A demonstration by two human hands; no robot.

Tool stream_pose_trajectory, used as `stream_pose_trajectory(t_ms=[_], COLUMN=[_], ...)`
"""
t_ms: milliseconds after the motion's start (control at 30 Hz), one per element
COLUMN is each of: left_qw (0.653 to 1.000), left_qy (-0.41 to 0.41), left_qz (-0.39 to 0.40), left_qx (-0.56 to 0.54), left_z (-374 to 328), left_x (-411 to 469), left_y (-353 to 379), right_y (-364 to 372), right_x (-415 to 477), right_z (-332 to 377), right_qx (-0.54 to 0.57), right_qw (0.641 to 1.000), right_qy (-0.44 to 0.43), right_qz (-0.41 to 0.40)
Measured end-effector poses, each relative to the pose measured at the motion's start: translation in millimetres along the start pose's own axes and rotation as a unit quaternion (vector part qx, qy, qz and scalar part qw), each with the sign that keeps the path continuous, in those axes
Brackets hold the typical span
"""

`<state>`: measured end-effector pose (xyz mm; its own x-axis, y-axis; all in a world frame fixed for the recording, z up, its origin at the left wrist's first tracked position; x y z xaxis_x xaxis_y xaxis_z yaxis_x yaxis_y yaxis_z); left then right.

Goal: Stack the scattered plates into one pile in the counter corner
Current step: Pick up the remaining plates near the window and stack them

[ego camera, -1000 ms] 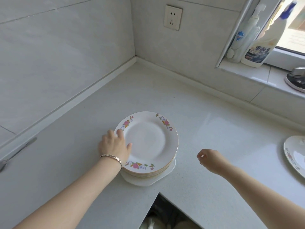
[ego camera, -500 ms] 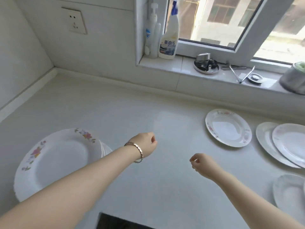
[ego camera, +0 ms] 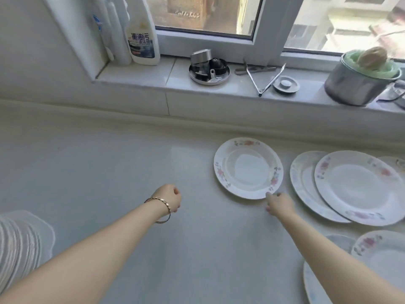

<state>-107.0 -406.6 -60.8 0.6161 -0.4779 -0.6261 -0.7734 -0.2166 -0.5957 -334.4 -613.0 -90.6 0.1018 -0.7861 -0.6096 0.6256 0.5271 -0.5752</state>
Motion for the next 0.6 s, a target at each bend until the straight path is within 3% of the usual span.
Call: stream_pose_trajectory(t_ms=[100, 167, 333, 600], left_qw=[1.0, 0.999, 0.998, 0.998], left_qy=[-0.02, -0.031, -0.054, -0.035], left_qz=[0.0, -0.006, -0.035, -0.05], left_qx=[0.002, 0.007, 0.005, -0.022], left_z=[-4.2, -3.6, 0.1, 17.3], left_x=[9.7, 16.5, 29.7, 8.5], left_y=[3.9, 1.9, -14.6, -43.9], right_y=[6.0, 10.5, 11.0, -1.3], right_x=[19.8, 29.0, 34.8, -8.5], right_z=[8.3, 10.4, 9.3, 23.4], right_qx=[0.222, 0.303, 0.363, 0.368], right_qw=[0.97, 0.943, 0.92, 0.921], right_qy=[0.092, 0.127, 0.125, 0.013], right_qz=[0.047, 0.061, 0.073, 0.127])
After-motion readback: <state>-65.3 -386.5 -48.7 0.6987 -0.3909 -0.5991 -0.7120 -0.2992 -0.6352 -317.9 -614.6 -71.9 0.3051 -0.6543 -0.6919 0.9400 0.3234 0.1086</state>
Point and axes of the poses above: each hand's wrist, its own x-axis towards the middle knuckle, its own y-axis out of the palm, z = x × y, the point moved 4 cm from there along x, towards the middle knuckle, and after that the axes turned 1 degree about y, right-handed, at the moved point
